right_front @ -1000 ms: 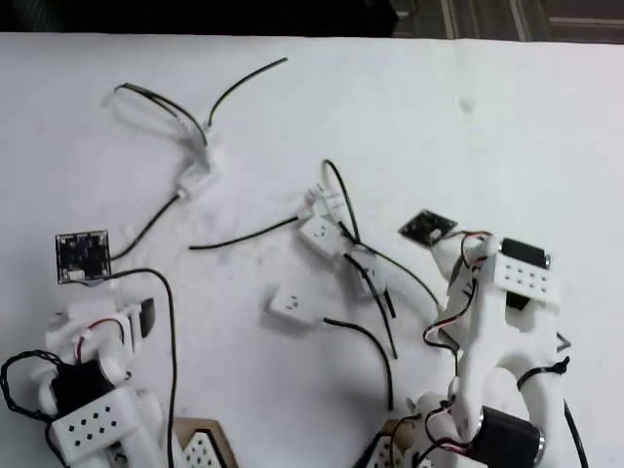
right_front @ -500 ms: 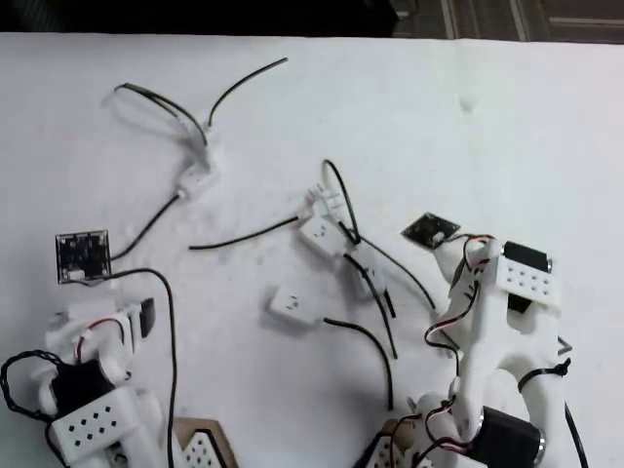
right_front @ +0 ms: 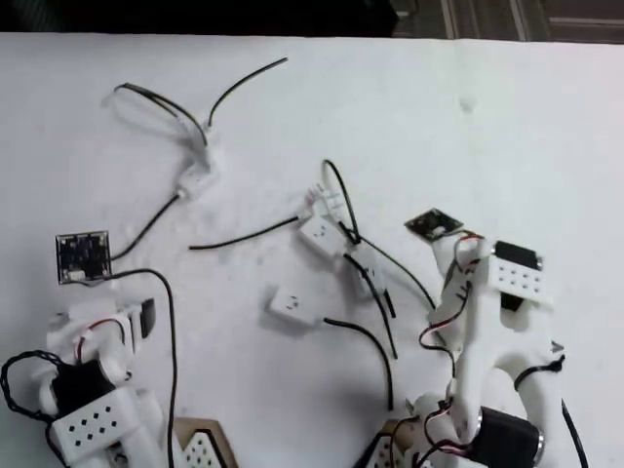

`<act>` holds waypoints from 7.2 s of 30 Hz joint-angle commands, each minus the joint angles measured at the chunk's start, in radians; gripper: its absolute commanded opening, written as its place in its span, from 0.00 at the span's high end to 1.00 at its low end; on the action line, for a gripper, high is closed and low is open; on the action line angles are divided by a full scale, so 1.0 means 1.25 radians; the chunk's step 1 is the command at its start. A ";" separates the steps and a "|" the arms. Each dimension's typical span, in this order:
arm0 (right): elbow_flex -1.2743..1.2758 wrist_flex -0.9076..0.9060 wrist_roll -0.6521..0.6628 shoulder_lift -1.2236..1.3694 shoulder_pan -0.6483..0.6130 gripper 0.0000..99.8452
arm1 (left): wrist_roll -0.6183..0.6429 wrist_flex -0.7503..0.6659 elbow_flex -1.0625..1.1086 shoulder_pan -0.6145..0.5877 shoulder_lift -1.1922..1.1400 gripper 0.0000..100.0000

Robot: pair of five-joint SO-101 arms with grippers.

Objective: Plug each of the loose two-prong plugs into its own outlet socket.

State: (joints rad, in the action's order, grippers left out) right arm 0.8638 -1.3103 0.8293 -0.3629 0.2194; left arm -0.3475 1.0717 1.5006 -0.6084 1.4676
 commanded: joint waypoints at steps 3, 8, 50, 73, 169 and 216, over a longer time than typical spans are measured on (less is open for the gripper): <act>-0.018 0.006 -0.087 0.057 -0.053 0.86 | -0.006 -0.011 -0.005 -0.001 0.009 0.69; -0.049 0.006 -0.118 0.109 -0.037 0.86 | -0.006 -0.011 -0.005 -0.001 0.009 0.69; -0.053 -0.036 -0.480 -0.570 -0.500 0.98 | 0.107 -0.007 -0.125 0.134 0.010 0.69; 0.124 0.010 -0.489 -0.505 -0.663 0.98 | 0.163 0.218 -0.212 0.326 0.268 0.69; -0.142 -0.176 -0.573 -0.510 -0.629 0.98 | 0.168 0.194 -0.236 0.274 0.280 0.69; 0.133 0.115 -0.619 -0.871 -0.942 0.98 | 0.190 0.214 -0.411 0.851 0.282 0.69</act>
State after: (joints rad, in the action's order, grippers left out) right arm 1.0357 -1.1845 0.0621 -1.4477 -0.9513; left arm -0.0974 1.3311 1.0203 0.4488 1.8174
